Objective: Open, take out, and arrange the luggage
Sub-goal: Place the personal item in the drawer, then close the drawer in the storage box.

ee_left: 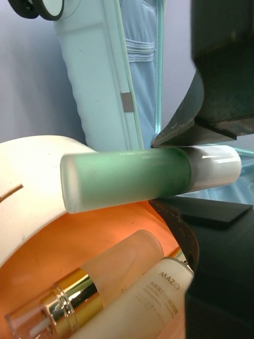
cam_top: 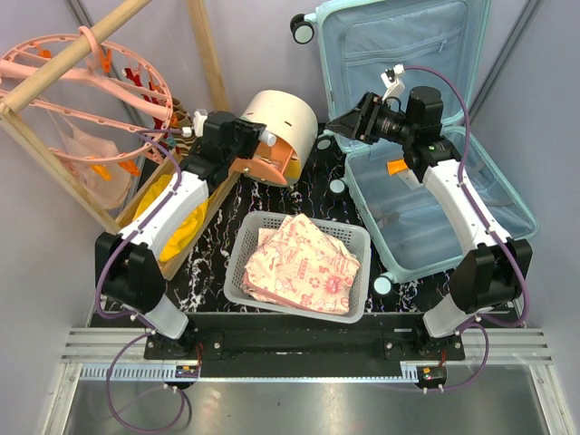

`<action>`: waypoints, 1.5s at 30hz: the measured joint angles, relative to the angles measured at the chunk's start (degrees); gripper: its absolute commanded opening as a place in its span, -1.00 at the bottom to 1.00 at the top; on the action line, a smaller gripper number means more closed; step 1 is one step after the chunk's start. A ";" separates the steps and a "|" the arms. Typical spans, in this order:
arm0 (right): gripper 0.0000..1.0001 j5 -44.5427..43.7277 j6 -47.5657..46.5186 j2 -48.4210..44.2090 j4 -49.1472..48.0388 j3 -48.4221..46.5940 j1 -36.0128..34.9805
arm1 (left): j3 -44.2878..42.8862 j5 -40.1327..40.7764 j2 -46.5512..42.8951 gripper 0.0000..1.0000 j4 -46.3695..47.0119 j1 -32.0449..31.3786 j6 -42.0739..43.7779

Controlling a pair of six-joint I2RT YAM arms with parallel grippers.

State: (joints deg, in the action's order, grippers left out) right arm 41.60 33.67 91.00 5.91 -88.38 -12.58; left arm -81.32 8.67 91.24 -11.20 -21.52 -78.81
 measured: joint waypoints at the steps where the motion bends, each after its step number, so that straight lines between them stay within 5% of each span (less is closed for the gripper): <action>1: 0.36 0.00 0.00 0.00 0.00 0.00 0.00 | 0.15 0.07 0.00 -0.07 -0.11 0.00 -0.31; 18: 0.36 0.02 0.00 0.00 0.00 0.00 0.00 | -0.50 0.57 0.02 0.42 -1.09 0.00 3.15; 32: 0.36 0.04 0.00 0.02 0.02 0.00 0.00 | -11.37 -3.15 1.31 0.53 0.61 -8.15 42.25; 38: 0.36 0.07 0.07 0.02 0.04 -0.02 0.00 | -0.28 -1.73 -8.02 0.60 -4.31 -14.38 55.65; 45: 0.36 0.57 0.63 0.92 0.02 -0.07 0.00 | 9.70 -0.55 -15.45 0.63 -8.26 -11.61 55.15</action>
State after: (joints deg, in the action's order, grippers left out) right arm 42.17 34.30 91.92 5.93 -88.44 -12.58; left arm -71.61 8.12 75.79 -19.46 -33.12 -23.66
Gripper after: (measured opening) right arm 0.677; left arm 0.808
